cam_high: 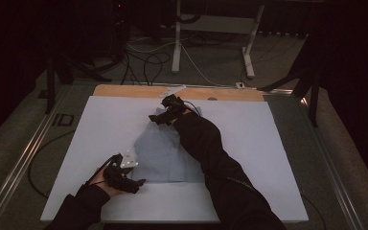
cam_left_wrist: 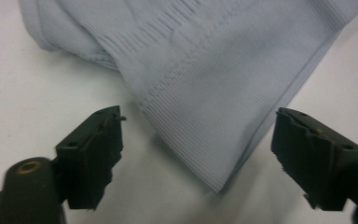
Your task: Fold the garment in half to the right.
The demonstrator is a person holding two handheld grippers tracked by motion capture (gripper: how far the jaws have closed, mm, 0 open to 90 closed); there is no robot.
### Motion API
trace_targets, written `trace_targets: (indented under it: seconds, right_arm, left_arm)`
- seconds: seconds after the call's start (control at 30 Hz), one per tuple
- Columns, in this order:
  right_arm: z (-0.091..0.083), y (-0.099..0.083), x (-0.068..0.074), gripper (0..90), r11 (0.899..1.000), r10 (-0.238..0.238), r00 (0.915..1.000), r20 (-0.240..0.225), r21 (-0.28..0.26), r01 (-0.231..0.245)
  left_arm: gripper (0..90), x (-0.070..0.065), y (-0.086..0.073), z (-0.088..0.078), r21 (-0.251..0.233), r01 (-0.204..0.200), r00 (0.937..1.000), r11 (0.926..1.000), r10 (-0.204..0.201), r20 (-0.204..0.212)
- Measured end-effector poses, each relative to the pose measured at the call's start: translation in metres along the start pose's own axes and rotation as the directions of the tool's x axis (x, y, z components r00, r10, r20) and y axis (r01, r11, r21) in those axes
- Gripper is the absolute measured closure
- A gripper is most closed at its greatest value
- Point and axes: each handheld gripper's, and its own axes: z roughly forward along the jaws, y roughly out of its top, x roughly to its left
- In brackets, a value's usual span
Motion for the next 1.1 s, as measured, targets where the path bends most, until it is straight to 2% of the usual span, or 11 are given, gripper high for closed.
trace_targets:
  seconds: [0.23, 0.3, 0.4, 0.53, 0.57, 0.67, 0.73, 0.77, 0.8, 1.03, 1.1]
  right_arm:
    - [0.003, 0.0, 0.0, 9.2, 1.0, -0.01, 0.9999, -0.005, 0.003, 0.01]
    - [0.003, 0.001, 0.0, 9.8, 1.0, -0.006, 0.9999, -0.008, -0.002, 0.006]
    - [0.004, 0.002, 0.0, 10.9, 1.0, -0.014, 0.9999, -0.004, 0.005, 0.014]
    - [0.006, 0.002, 0.001, 10.9, 1.0, -0.007, 0.9999, -0.009, 0.007, 0.007]
    - [0.007, 0.002, 0.001, 10.9, 1.0, -0.02, 0.9998, -0.004, 0.012, 0.02]
    - [0.009, 0.002, 0.002, 10.9, 1.0, -0.001, 0.9999, -0.012, 0.008, 0.001]
    - [0.01, 0.003, 0.002, 10.9, 1.0, -0.015, 0.9998, -0.011, 0.012, 0.015]
    - [0.011, 0.004, 0.002, 10.9, 1.0, -0.024, 0.9996, -0.012, 0.014, 0.024]
    - [0.011, 0.004, 0.003, 10.9, 1.0, -0.003, 0.9999, -0.013, 0.012, 0.003]
    - [0.016, 0.008, -0.002, 10.9, 1.0, -0.009, 1.0, 0.003, 0.015, 0.009]
    - [0.017, 0.01, -0.004, 10.9, 0.999, -0.031, 0.9993, 0.018, 0.027, 0.031]
  left_arm:
    - [34.1, -0.002, 0.002, 0.007, 0.039, -0.007, 0.9996, 0.9992, 0.006, 0.029]
    - [40.5, -0.004, 0.003, 0.006, 0.04, -0.024, 0.999, 0.9989, 0.023, 0.038]
    - [47.7, -0.004, 0.003, 0.006, 0.037, -0.022, 0.9981, 0.9991, 0.02, 0.059]
    - [63.5, -0.007, 0.004, 0.006, 0.035, -0.031, 0.9958, 0.9989, 0.028, 0.087]
    - [67.4, -0.008, 0.005, 0.006, 0.035, -0.033, 0.9957, 0.9989, 0.029, 0.088]
    - [74.7, -0.009, 0.007, 0.007, 0.026, -0.022, 0.9963, 0.9994, 0.02, 0.083]
    - [79.9, -0.009, 0.008, 0.007, 0.022, -0.021, 0.9966, 0.9996, 0.019, 0.08]
    - [81.1, -0.009, 0.009, 0.006, 0.02, -0.018, 0.9967, 0.9996, 0.017, 0.079]
    - [81.9, -0.009, 0.009, 0.005, 0.017, -0.02, 0.997, 0.9996, 0.019, 0.075]
    - [83.2, -0.013, 0.016, -0.002, -0.029, -0.019, 0.9982, 0.9994, 0.021, 0.055]
    - [83.4, -0.013, 0.017, -0.003, -0.037, -0.022, 0.9985, 0.9991, 0.024, 0.048]
